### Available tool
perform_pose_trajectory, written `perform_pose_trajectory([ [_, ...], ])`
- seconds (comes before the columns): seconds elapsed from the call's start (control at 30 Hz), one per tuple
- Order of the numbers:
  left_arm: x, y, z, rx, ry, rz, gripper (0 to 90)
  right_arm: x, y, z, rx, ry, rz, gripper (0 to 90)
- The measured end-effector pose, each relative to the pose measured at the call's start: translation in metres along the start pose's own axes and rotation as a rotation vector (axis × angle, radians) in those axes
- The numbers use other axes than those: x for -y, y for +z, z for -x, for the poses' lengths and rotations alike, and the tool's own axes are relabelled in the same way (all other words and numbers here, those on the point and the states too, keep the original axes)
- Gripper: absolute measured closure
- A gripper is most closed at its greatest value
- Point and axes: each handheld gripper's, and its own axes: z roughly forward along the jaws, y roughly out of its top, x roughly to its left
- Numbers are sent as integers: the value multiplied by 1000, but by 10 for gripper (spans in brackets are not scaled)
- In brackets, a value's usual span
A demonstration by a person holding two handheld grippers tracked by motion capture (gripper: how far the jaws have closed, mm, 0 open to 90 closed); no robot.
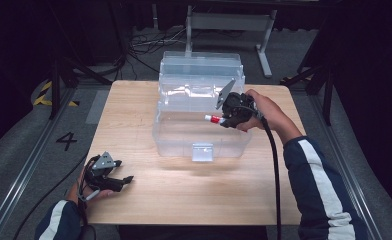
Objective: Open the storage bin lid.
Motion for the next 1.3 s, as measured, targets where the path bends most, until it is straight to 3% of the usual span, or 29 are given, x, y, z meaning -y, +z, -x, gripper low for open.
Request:
perform_pose_trajectory([
  [0.73,0,0,0,0,1,0,238,4,56,12,-58,11,-139,709],
  [1.3,0,0,0,0,0,0,237,16,78,21,-90,17,-177,709],
])
